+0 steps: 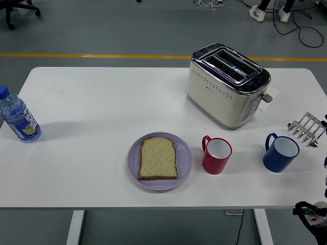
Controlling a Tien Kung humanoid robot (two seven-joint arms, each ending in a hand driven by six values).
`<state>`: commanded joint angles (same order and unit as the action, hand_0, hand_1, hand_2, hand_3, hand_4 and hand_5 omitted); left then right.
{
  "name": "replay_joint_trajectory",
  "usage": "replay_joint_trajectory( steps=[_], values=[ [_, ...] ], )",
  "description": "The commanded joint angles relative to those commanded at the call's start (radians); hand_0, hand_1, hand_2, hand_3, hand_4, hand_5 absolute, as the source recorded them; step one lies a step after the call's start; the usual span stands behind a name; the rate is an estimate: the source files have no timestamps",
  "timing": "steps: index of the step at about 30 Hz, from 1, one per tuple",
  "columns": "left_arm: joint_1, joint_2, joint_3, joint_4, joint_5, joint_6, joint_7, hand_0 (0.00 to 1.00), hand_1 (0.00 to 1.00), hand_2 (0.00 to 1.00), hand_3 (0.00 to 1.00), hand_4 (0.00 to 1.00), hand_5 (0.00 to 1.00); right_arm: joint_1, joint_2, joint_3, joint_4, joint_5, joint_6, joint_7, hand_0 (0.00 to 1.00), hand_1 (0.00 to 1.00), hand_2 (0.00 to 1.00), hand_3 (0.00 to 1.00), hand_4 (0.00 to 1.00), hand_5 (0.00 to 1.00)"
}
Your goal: Pick up the cup,pour liquid into bread,place the cup on the desk
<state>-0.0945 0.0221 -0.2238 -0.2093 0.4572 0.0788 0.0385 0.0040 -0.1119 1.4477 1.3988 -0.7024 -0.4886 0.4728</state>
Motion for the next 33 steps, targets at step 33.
replay_joint_trajectory(
  steps=[33],
  values=[
    [-0.048,0.003,-0.027,0.003,0.013,0.001,0.000,0.638,0.648,0.665,0.567,0.333,0.840,0.045,0.002,0.010,-0.002,0.035,0.013,0.059,0.632,0.601,0.673,0.612,0.523,0.104]
  ],
)
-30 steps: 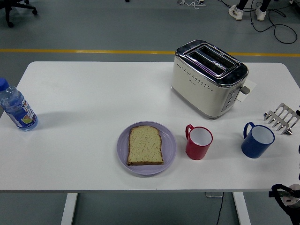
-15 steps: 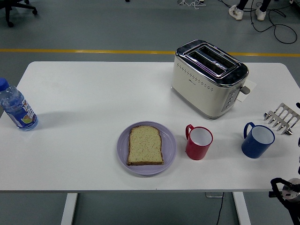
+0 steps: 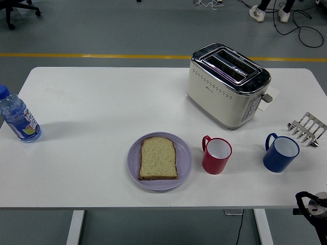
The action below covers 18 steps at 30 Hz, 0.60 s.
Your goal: Pick up the cup,pour liquid into bread,place the cup on the desk
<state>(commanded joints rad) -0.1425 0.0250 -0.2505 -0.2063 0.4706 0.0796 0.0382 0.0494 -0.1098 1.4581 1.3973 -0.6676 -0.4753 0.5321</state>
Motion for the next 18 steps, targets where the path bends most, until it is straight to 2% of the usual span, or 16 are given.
replay_joint_trajectory(
  steps=[18],
  values=[
    [0.006,0.000,0.007,0.002,-0.004,-0.001,0.001,0.638,0.648,0.665,0.567,0.333,0.841,0.018,0.006,-0.011,0.000,-0.027,-0.015,-0.042,0.647,0.613,0.686,0.615,0.517,0.105]
  ],
)
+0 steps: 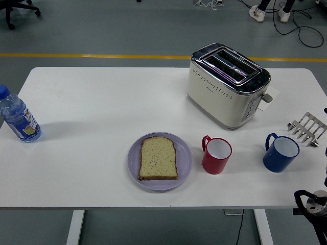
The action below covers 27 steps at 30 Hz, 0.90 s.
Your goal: Pick up the cup,pour liquid into bread,place the cup on the desk
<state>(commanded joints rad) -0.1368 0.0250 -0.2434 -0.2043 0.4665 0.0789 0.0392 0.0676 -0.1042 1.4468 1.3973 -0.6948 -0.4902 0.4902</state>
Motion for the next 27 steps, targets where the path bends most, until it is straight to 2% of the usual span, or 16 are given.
replay_joint_trajectory(
  steps=[18,27],
  values=[
    [-0.003,-0.002,-0.001,-0.003,0.001,-0.001,0.000,0.638,0.648,0.665,0.566,0.333,0.839,0.001,0.001,-0.003,-0.004,-0.011,0.002,-0.011,0.649,0.618,0.689,0.621,0.516,0.102],
    [0.008,-0.006,0.028,-0.002,-0.009,-0.001,0.001,0.638,0.648,0.666,0.566,0.334,0.840,0.000,-0.001,-0.001,-0.010,-0.043,0.006,-0.037,0.653,0.623,0.695,0.623,0.518,0.101]
  ],
)
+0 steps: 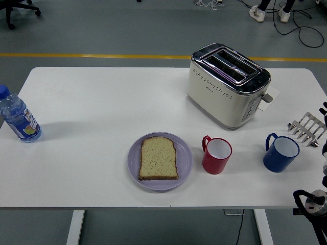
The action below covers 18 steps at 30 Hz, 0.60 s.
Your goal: Pick up the cup,pour liquid into bread,place the cup on the desk
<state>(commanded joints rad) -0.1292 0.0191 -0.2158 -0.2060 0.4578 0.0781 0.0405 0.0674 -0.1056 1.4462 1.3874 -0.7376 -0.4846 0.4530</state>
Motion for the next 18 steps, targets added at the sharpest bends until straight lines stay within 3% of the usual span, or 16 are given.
replay_joint_trajectory(
  steps=[18],
  values=[
    [0.030,-0.010,0.020,0.000,-0.008,-0.001,0.001,0.639,0.649,0.665,0.565,0.333,0.839,-0.031,-0.002,-0.009,-0.014,-0.046,0.044,-0.078,0.659,0.621,0.686,0.623,0.522,0.080]
  ],
)
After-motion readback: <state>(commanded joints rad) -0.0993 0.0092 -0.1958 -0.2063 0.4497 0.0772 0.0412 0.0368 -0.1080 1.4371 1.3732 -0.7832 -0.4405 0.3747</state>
